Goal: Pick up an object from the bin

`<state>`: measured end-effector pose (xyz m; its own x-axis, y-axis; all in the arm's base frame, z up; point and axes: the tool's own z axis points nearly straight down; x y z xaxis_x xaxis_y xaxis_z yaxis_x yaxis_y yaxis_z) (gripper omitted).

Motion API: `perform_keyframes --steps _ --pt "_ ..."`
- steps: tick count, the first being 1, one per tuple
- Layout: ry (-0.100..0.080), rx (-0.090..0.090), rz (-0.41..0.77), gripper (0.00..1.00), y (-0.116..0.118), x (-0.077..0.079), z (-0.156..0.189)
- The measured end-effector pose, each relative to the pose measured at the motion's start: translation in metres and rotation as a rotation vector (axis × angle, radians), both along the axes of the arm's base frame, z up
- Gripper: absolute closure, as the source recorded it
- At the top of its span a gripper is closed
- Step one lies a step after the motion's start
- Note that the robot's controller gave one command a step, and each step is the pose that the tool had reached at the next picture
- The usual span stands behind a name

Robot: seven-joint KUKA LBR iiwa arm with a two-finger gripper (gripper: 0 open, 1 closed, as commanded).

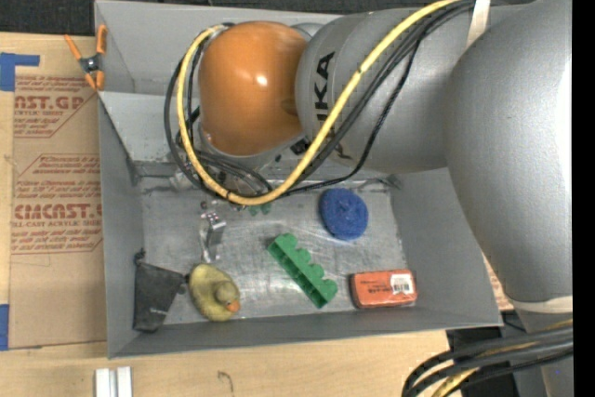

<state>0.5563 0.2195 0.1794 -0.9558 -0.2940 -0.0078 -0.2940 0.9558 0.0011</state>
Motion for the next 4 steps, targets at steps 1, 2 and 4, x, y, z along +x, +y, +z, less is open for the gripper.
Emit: perform_keyframes --steps 1,2,4 --pt "0.008 -0.004 0.412 0.0 -0.002 -0.027 -0.024" --pt "0.011 -0.004 0.372 0.0 -0.023 -0.059 -0.05" --pt "0.032 -0.033 0.866 1.0 -0.002 -0.043 -0.1"
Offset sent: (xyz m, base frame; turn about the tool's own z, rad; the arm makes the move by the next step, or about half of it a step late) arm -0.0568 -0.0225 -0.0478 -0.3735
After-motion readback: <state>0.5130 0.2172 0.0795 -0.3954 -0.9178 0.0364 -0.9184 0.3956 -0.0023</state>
